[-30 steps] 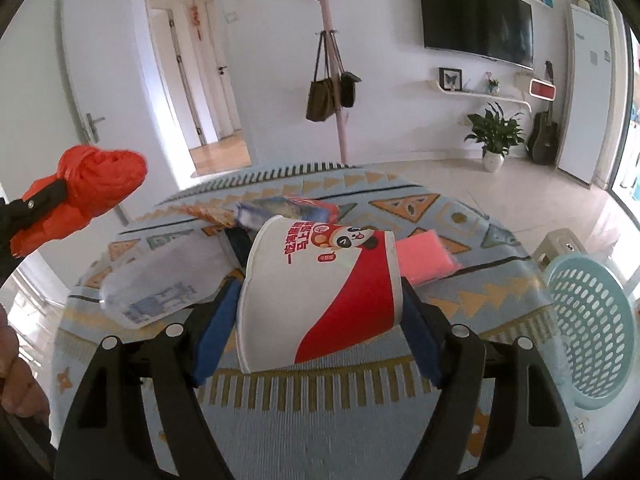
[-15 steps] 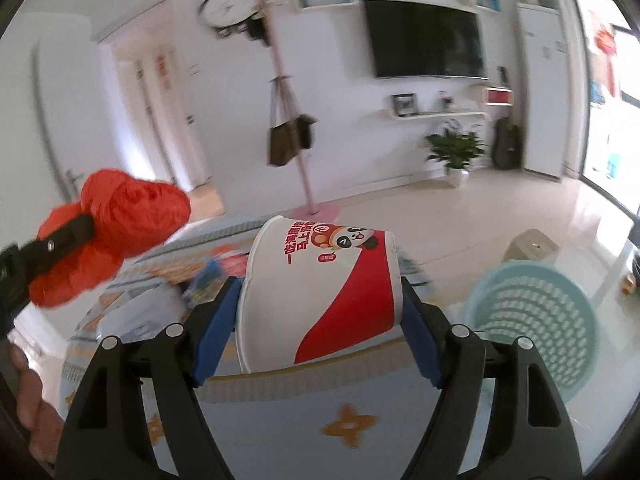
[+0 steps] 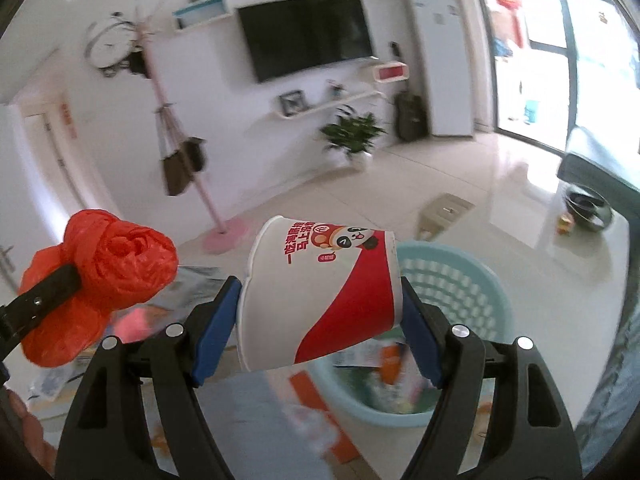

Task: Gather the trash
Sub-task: 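Carry the orange bag and red-and-white cup to the teal basket and release both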

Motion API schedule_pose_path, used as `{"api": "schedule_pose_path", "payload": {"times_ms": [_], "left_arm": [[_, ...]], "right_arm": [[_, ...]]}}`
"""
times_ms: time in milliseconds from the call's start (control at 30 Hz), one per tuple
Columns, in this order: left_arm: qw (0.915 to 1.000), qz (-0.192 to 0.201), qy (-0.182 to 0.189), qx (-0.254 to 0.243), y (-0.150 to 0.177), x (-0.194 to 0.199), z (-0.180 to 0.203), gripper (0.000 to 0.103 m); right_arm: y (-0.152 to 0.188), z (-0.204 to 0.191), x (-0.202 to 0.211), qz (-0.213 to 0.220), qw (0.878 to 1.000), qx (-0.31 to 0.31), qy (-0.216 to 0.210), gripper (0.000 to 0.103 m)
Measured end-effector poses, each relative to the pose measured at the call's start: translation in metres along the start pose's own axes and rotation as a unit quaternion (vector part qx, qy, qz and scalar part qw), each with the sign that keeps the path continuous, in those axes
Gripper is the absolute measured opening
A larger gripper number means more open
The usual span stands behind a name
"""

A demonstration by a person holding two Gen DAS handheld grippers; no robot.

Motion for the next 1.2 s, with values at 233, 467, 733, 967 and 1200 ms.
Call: {"api": "schedule_pose_path", "payload": {"times_ms": [233,467,733,967,1200], "left_arm": [[0.9967,-0.077,0.026,-0.009,0.023,-0.072,0.012,0.018],[0.9902,-0.133,0.041,-0.007,0.044,-0.117,0.013,0.022],[0.9896,-0.14,0.031,0.0,0.056,-0.13,0.01,0.045],[0.9901,-0.135,0.034,0.017,0.058,-0.125,0.006,0.052],[0.992,-0.119,0.036,0.024,0.055,-0.105,0.009,0.052]], "right_arm": [[0.015,0.041,-0.048,-0.056,0.997,-0.031,0.037,0.073],[0.026,0.062,-0.077,-0.092,0.993,-0.048,0.054,0.074],[0.035,0.085,-0.091,-0.115,0.989,-0.072,0.056,0.074],[0.036,0.081,-0.084,-0.111,0.99,-0.07,0.055,0.074],[0.033,0.065,-0.069,-0.099,0.993,-0.055,0.044,0.074]]}}
Point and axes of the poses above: each gripper's, at about its wrist camera, not at the fingertips, and x roughly against the way its jaws point, z to its right, y to its underside, the point moved 4 cm from there along -x, roughly the way its jaws point, and after that the axes turned 12 degrees about y, right-handed, at the moved point
